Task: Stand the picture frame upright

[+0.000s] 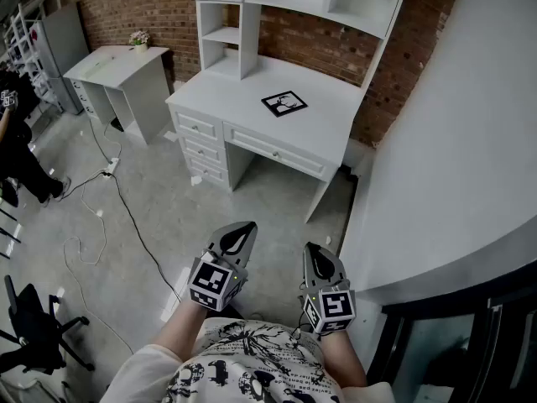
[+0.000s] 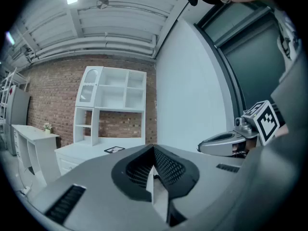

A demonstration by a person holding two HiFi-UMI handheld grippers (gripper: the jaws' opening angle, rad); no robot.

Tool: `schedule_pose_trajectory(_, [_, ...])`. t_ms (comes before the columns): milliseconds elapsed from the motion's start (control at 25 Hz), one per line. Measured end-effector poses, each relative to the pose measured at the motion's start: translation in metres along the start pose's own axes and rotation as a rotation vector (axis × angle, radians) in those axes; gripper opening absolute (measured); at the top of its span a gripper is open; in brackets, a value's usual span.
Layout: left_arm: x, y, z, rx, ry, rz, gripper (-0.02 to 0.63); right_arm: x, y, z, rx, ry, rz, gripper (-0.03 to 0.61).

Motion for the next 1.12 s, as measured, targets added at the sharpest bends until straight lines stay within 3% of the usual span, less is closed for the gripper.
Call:
schedule_pose_trajectory(360, [0.013,0.006,0.001,0.01,0.005,0.008,0.012,0.007,0.007,-0.009,0.037,0.008,-0.006,0.004])
schedule_pose_trajectory(680, [0.031,0.009,-0.015,0.041,0.025,0.013,0.012,0.0,0.007,-0.027,0.041,0.114,0.015,0.006])
schedule_pose_trajectory(1120, [0.106,0.008,-0.053,0.079,0.017,0.029,0.012,-0.007,0.002,-0.102,0.086,0.187,-0.031,0.006])
Point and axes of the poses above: the fingertips, and each gripper's own axes: z backward along the fingers, x to its left, y out of its underside, the point moved 10 cm from there along z, backward along the fingers, and after that the axes turned 5 degrees about z, right-handed, at the moved point
